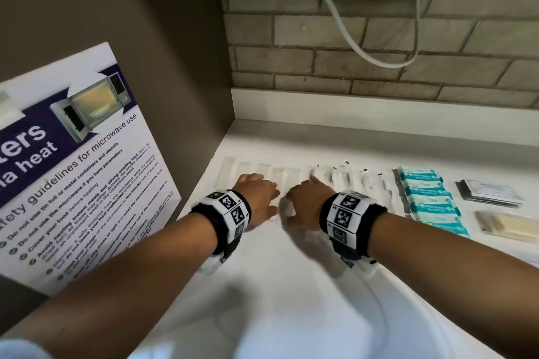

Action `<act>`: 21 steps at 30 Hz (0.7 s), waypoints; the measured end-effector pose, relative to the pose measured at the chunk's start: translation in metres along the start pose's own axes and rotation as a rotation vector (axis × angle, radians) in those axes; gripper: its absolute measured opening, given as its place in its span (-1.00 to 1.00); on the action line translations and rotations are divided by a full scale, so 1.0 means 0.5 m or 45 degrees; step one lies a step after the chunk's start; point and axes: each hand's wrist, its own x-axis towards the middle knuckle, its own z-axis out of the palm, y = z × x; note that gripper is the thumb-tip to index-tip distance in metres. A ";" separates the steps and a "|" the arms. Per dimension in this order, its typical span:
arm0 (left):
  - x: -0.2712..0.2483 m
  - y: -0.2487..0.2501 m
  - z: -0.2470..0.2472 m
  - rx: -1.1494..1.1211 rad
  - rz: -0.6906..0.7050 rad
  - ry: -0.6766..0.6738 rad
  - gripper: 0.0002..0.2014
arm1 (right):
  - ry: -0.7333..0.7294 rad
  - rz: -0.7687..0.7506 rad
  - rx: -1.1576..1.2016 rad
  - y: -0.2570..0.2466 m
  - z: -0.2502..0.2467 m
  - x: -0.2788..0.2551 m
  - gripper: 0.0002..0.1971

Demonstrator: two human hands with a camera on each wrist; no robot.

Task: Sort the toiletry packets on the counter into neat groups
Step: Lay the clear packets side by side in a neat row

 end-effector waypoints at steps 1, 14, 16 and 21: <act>0.001 0.001 0.002 0.001 -0.003 -0.006 -0.47 | 0.003 0.009 0.010 0.003 0.001 0.001 -0.47; -0.014 -0.008 -0.002 -0.041 -0.010 -0.031 -0.44 | -0.030 0.028 0.041 0.025 -0.005 0.013 -0.40; -0.013 -0.007 -0.004 -0.050 -0.010 -0.028 -0.44 | -0.020 0.023 0.048 0.024 -0.007 0.006 -0.40; -0.009 -0.007 -0.004 -0.047 -0.007 -0.024 -0.44 | -0.028 0.033 0.085 0.020 -0.014 0.001 -0.41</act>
